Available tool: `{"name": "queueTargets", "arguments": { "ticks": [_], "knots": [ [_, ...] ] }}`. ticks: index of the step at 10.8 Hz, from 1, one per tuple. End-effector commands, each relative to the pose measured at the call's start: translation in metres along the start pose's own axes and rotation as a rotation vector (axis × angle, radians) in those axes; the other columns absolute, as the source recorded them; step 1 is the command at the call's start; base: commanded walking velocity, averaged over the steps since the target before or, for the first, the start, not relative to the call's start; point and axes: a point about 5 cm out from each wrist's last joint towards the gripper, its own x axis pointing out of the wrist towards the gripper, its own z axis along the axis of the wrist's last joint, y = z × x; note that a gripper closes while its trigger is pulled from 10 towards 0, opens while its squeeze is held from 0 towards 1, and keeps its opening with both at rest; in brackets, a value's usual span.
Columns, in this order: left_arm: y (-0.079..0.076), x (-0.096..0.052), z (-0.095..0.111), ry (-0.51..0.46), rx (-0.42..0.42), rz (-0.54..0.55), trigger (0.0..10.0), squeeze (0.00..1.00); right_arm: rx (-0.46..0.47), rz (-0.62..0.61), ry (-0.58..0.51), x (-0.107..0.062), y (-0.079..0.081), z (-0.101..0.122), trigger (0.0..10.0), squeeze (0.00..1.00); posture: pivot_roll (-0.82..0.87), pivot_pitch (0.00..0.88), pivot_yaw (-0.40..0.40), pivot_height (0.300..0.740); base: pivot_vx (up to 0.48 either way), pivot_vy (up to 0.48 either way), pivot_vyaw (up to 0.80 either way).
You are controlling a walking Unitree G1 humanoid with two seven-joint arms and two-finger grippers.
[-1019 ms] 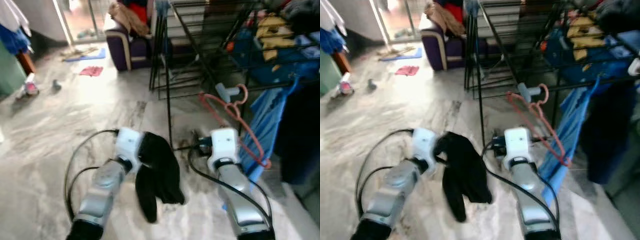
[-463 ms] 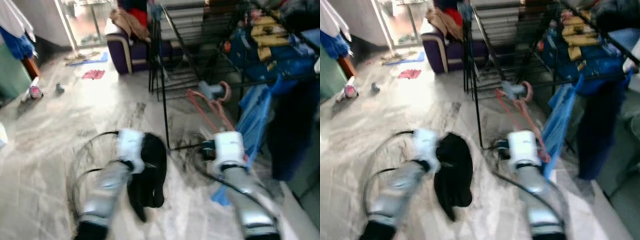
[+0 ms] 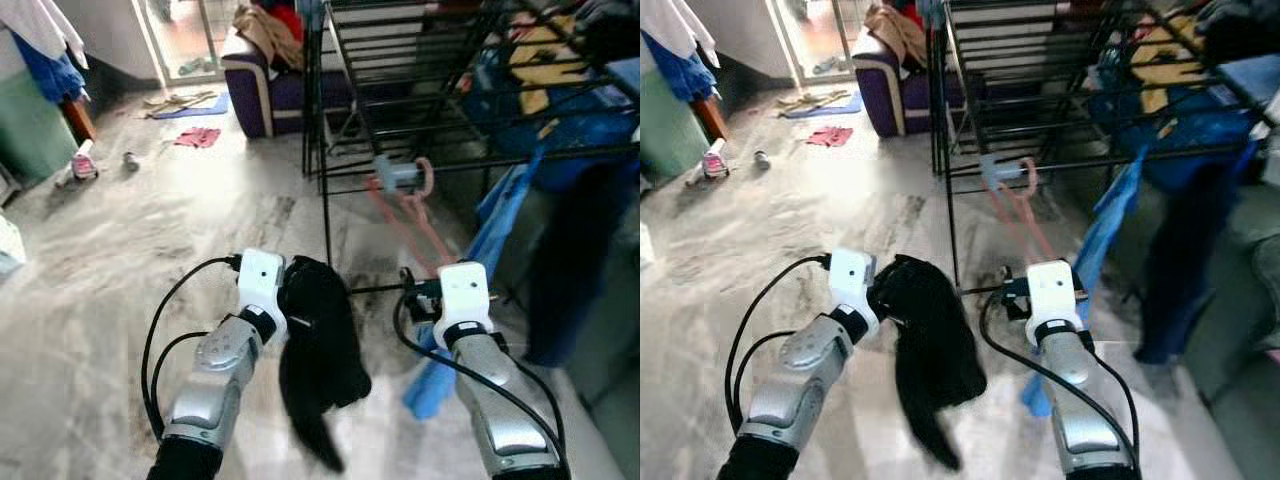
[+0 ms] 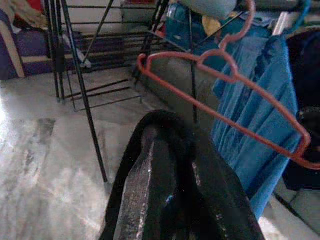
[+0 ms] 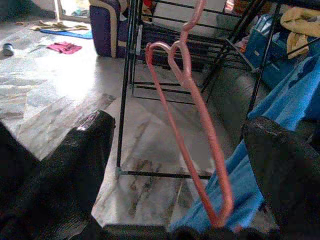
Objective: Hang hanger
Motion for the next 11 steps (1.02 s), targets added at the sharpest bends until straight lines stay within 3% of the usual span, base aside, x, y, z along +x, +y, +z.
{"name": "queueTargets", "arguments": {
  "ticks": [1, 4, 11],
  "knots": [
    [0.006, -0.001, 0.006, -0.020, 0.011, 0.015, 10.0, 0.00, 0.015, 0.021, -0.013, 0.000, 0.005, 0.004, 10.0, 0.00, -0.07, 0.035, 0.016, 0.740, 0.000, 0.000, 0.00],
    [0.005, 0.000, 0.005, -0.015, 0.014, 0.008, 10.0, 0.00, 0.015, 0.014, -0.003, -0.001, 0.004, 0.003, 10.0, 0.00, -0.07, 0.040, 0.018, 0.740, 0.000, 0.000, 0.00],
    [0.004, 0.000, 0.004, -0.011, 0.016, -0.002, 10.0, 0.00, -0.030, -0.040, 0.008, 0.002, -0.012, 0.002, 10.0, 0.00, -0.07, 0.044, 0.017, 0.740, 0.282, 0.000, 0.00]
  ]
}}
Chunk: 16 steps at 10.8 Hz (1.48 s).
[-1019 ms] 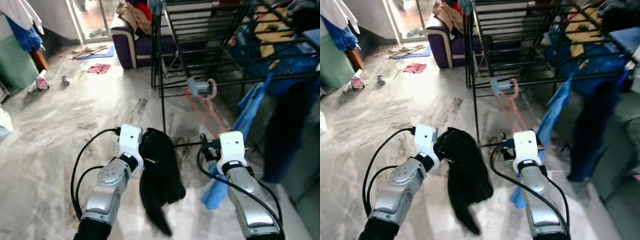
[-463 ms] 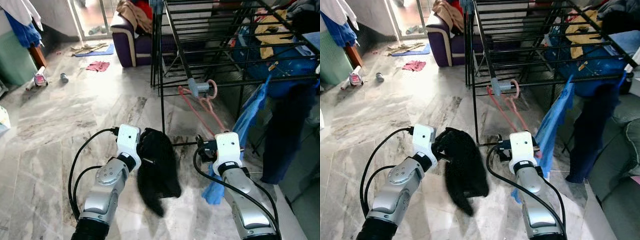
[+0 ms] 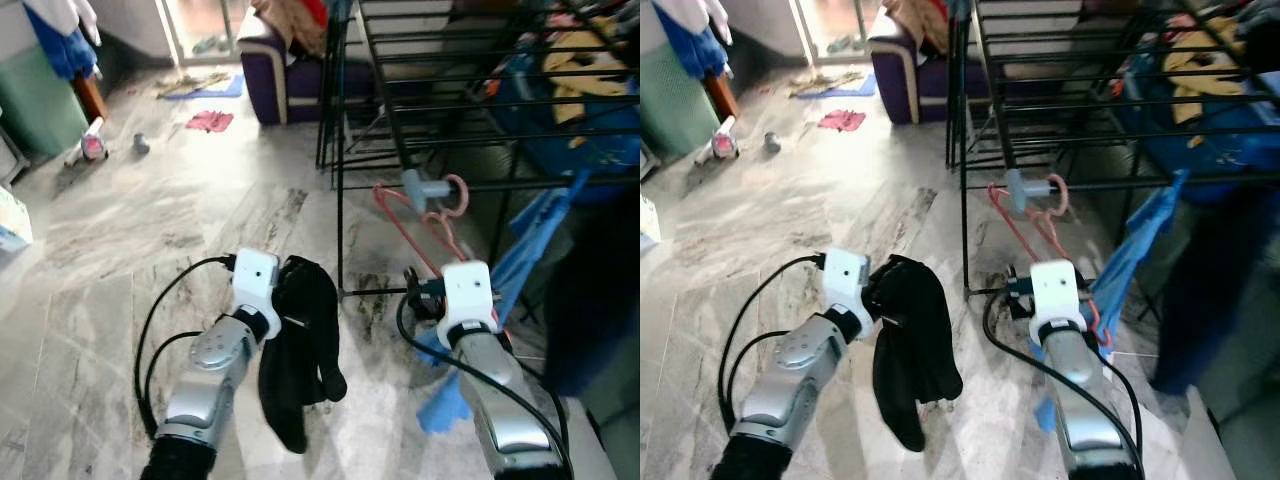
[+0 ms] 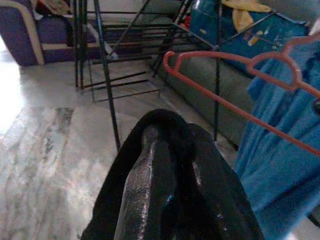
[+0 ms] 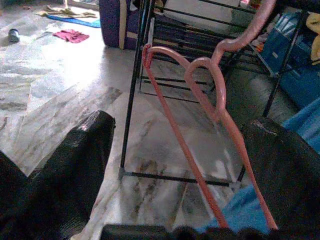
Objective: Hang hanger
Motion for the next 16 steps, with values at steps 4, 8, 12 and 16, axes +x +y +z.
{"name": "queueTargets", "arguments": {
  "ticks": [4, 8, 12, 16],
  "knots": [
    [-0.002, 0.002, 0.006, -0.023, 0.009, -0.001, 10.0, 0.00, -0.021, -0.014, -0.012, -0.013, -0.002, -0.002, 10.0, 0.00, -0.07, 0.042, 0.013, 0.740, 0.209, 0.000, 0.00],
    [0.006, -0.007, 0.002, -0.007, 0.019, 0.029, 10.0, 0.00, -0.056, -0.021, 0.009, -0.031, -0.011, -0.007, 10.0, 0.00, -0.08, 0.051, 0.016, 0.740, 0.000, 0.000, 0.00],
    [0.007, -0.004, -0.001, 0.024, 0.033, 0.014, 10.0, 0.00, -0.031, 0.073, 0.084, -0.021, -0.024, -0.012, 10.0, 0.00, -0.08, 0.053, 0.023, 0.740, 0.000, 0.000, 0.00],
    [0.007, -0.003, -0.004, 0.048, 0.046, 0.007, 10.0, 0.00, -0.055, 0.157, 0.143, -0.002, -0.028, -0.020, 10.0, 0.00, -0.07, 0.052, 0.025, 0.740, 0.000, 0.000, 0.00]
  ]
}}
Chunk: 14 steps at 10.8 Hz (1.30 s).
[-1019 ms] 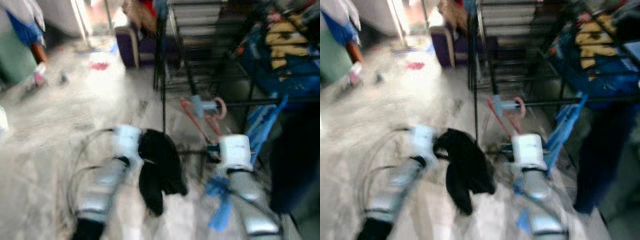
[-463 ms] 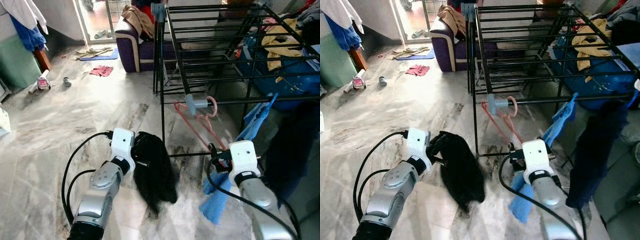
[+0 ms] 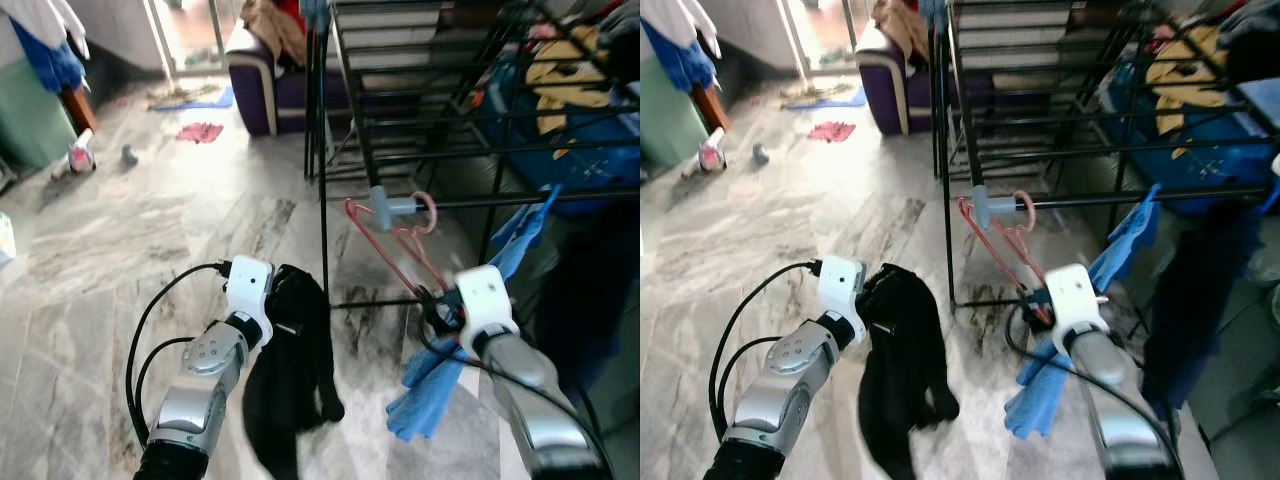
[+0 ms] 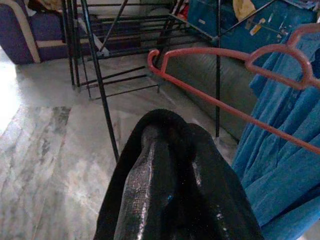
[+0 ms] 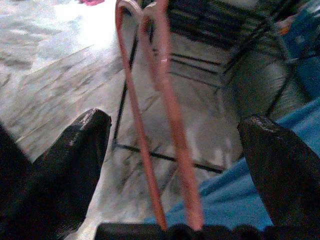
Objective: Hang hanger
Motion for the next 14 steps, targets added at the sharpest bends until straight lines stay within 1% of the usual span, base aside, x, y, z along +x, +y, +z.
{"name": "queueTargets", "arguments": {
  "ticks": [1, 2, 4, 8, 9, 10, 14],
  "knots": [
    [0.000, 0.002, 0.003, -0.002, 0.018, -0.006, 10.0, 0.00, 0.016, 0.021, 0.004, 0.005, 0.001, -0.003, 10.0, 0.00, -0.07, 0.051, 0.024, 0.740, 0.000, 0.000, 0.00],
    [0.001, 0.003, 0.004, -0.003, 0.023, -0.007, 10.0, 0.00, 0.015, 0.024, 0.007, 0.010, 0.000, -0.002, 0.0, 0.00, -0.07, 0.047, 0.024, 0.740, 0.000, 0.000, 0.00],
    [0.004, 0.003, 0.004, 0.001, 0.037, -0.001, 10.0, 0.00, 0.016, 0.036, 0.006, 0.017, 0.000, 0.001, 0.0, 0.00, -0.06, 0.042, 0.023, 0.740, 0.000, 0.000, 0.00],
    [0.003, 0.003, 0.003, 0.007, 0.044, 0.003, 10.0, 0.00, 0.031, 0.034, 0.017, 0.018, -0.002, -0.005, 0.0, 0.00, -0.07, 0.045, 0.020, 0.740, 0.000, 0.000, 0.00],
    [0.003, 0.004, 0.002, 0.010, 0.044, 0.002, 10.0, 0.00, 0.030, 0.026, 0.021, 0.018, -0.003, -0.007, 2.6, 0.00, -0.07, 0.051, 0.019, 0.740, 0.000, 0.000, 0.00],
    [0.003, 0.004, 0.002, 0.012, 0.044, 0.002, 10.0, 0.00, 0.033, 0.025, 0.021, 0.017, -0.002, -0.008, 0.0, 0.00, -0.07, 0.052, 0.019, 0.740, 0.000, 0.000, 0.00],
    [0.001, 0.003, -0.001, 0.028, 0.049, -0.002, 10.0, 0.00, 0.050, 0.021, 0.023, 0.018, 0.001, -0.010, 0.0, 0.00, -0.06, 0.056, 0.021, 0.740, 0.000, 0.000, 0.00]
  ]
}}
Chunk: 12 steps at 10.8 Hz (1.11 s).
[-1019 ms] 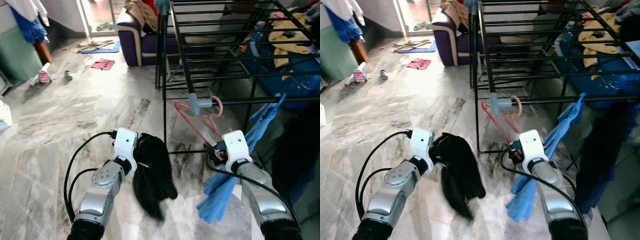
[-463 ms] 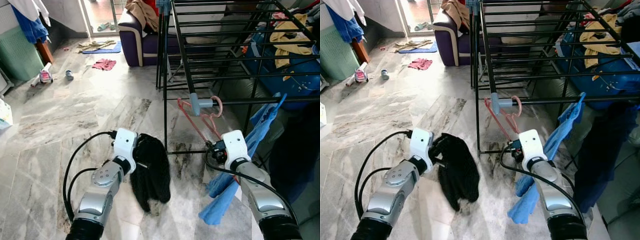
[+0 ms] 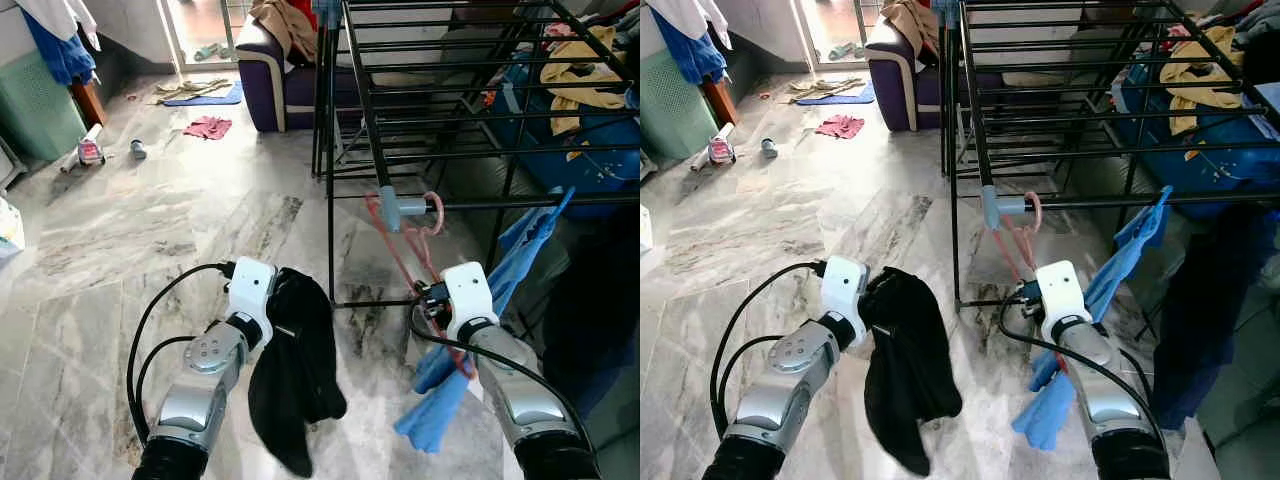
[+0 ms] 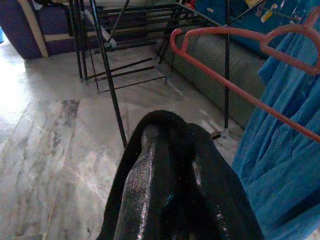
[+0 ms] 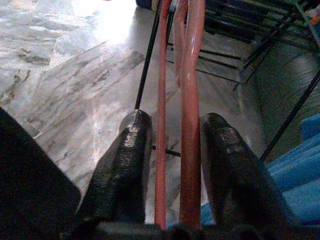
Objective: Hang hanger
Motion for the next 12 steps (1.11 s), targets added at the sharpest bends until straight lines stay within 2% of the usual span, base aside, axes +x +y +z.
{"name": "queueTargets", "arguments": {
  "ticks": [1, 9, 11, 12],
  "knots": [
    [0.000, 0.002, 0.004, -0.006, 0.016, -0.004, 10.0, 0.00, 0.013, -0.016, -0.001, 0.000, -0.003, 0.000, 0.0, 0.00, -0.06, 0.056, 0.022, 0.740, 0.000, 0.000, 0.00],
    [-0.004, 0.003, 0.004, -0.008, 0.008, -0.017, 10.0, 0.00, 0.016, -0.028, -0.001, 0.002, -0.001, -0.002, 0.0, 0.00, -0.06, 0.056, 0.024, 0.740, 0.000, 0.000, 0.00],
    [-0.006, 0.004, 0.005, -0.012, 0.003, -0.017, 10.0, 0.00, 0.000, -0.061, -0.054, 0.001, -0.003, 0.007, 0.0, 0.00, -0.06, 0.056, 0.023, 0.740, 0.000, 0.000, 0.00],
    [-0.006, 0.004, 0.007, -0.032, -0.001, -0.005, 10.0, 0.00, -0.009, -0.112, -0.118, -0.004, -0.005, 0.017, 0.0, 0.00, -0.06, 0.056, 0.022, 0.740, 0.000, 0.000, 0.00]
  ]
}}
